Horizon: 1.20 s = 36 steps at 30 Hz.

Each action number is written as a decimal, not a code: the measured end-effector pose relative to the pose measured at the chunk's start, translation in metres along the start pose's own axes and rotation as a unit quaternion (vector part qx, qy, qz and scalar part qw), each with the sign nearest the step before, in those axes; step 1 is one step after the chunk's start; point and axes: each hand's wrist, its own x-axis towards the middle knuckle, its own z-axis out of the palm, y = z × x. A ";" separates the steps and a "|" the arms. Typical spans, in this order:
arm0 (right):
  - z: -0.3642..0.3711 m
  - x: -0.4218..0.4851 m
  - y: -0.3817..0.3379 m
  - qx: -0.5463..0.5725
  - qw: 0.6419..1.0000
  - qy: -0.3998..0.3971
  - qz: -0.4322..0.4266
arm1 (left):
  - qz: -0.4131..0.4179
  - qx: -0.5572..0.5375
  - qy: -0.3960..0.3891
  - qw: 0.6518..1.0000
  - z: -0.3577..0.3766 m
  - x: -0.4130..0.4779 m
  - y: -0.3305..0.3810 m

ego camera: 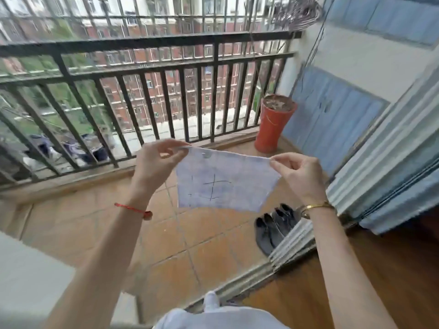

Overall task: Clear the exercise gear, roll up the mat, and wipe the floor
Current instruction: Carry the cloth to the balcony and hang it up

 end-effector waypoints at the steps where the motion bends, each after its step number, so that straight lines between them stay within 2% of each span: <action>1: 0.003 0.022 -0.001 -0.011 1.000 0.001 -0.008 | 0.008 0.008 0.005 1.000 0.005 0.023 -0.001; 4: 0.010 0.080 -0.002 -0.029 0.999 0.008 -0.018 | 0.017 0.016 0.010 1.000 0.021 0.085 -0.003; 10: 0.015 0.182 0.000 -0.069 0.995 0.044 -0.052 | 0.044 -0.042 -0.007 0.998 0.063 0.206 -0.009; 18: 0.024 0.333 0.025 -0.119 0.976 0.162 -0.082 | 0.110 -0.094 -0.063 0.988 0.136 0.384 -0.017; 28: 0.029 0.464 0.063 -0.146 0.953 0.265 -0.029 | 0.175 -0.120 -0.171 0.962 0.244 0.572 -0.019; 36: -0.019 0.576 0.082 -0.170 0.927 0.334 -0.021 | 0.196 -0.204 -0.189 0.940 0.357 0.689 0.024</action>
